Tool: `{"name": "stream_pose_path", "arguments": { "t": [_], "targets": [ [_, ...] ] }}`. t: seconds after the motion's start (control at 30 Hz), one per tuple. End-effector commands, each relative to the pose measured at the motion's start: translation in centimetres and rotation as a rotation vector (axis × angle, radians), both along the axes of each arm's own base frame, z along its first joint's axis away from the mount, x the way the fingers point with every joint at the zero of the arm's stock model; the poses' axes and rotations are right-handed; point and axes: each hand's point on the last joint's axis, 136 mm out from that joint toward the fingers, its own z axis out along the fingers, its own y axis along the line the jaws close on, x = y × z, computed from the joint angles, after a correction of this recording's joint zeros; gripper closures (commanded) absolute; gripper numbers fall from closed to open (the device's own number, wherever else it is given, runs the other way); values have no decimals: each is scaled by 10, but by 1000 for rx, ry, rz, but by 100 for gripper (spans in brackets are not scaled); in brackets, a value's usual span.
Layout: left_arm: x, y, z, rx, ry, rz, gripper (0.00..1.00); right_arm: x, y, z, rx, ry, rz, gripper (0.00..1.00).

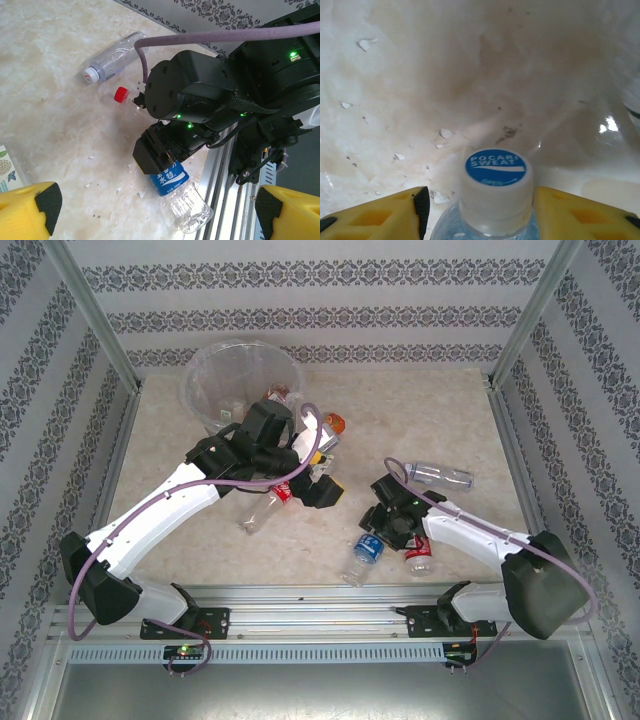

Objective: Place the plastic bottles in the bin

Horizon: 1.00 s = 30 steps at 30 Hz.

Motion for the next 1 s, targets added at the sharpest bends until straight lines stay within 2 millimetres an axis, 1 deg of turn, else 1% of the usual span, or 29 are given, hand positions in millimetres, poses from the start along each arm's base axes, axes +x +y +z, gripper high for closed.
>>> {"name": "stream_pose_path", "arguments": {
  "t": [0.0, 0.2, 0.33, 0.4, 0.53, 0.63, 0.7, 0.8, 0.87, 0.93, 0.97],
  "targets": [
    [0, -3, -10, 25, -5, -8, 0, 22, 11, 6, 14, -94, 23, 45],
    [2, -3, -12, 30, -6, 3, 0, 38, 23, 9, 29, -154, 73, 57],
    [5, -3, -15, 29, -3, 15, 0, 46, 27, 13, 23, -194, 119, 64],
    [6, -4, -17, 24, -9, 17, 0, 50, 28, 16, 28, -210, 141, 66],
    [11, -4, -28, 47, -8, 25, 0, 62, 31, 24, 34, -260, 198, 69],
    [13, -5, -31, 39, 4, 23, 0, 70, 30, 36, 44, -294, 228, 71],
    [18, -3, -32, 19, 13, 36, 0, 76, 27, 45, 55, -310, 227, 72],
    [31, 5, -35, -10, 30, 77, 0, 80, 26, 62, 82, -320, 230, 73],
    [37, 9, -37, -8, 36, 91, 0, 83, 26, 72, 79, -342, 244, 73],
    [37, 10, -35, -17, 38, 92, 0, 86, 28, 81, 79, -365, 258, 73],
    [33, 9, -31, -32, 41, 82, 0, 87, 28, 84, 80, -378, 259, 74]
  ]
}}
